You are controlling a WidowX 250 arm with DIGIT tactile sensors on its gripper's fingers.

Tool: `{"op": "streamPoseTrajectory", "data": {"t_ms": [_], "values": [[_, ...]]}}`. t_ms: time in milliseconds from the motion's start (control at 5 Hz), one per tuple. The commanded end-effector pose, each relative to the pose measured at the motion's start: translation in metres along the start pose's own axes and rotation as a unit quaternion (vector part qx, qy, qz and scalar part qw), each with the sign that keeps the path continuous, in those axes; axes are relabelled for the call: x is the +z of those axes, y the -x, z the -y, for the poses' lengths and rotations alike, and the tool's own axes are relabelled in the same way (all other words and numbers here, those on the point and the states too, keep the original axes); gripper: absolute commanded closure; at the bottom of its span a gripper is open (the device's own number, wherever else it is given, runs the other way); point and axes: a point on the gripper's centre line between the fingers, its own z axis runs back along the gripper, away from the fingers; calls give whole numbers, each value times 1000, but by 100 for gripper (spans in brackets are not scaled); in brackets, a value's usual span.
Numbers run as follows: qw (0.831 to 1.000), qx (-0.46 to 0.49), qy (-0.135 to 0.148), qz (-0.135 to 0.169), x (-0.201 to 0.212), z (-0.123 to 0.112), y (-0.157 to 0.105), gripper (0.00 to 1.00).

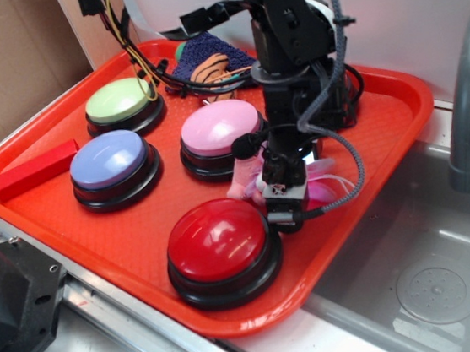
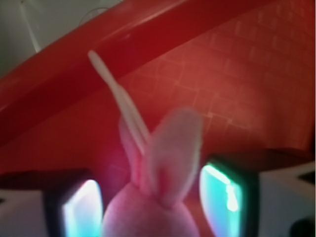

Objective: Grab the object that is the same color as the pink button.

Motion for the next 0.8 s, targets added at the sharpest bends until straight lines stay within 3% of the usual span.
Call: {"op": "streamPoseTrajectory", "data": {"t_ms": [0, 200, 400, 600], "values": [[1000, 29, -12, 0, 12, 3, 1, 100], [998, 51, -24, -15, 25, 2, 1, 100], [996, 92, -10, -7, 43, 2, 3, 100], [989, 146, -17, -22, 67, 3, 17, 100]]}}
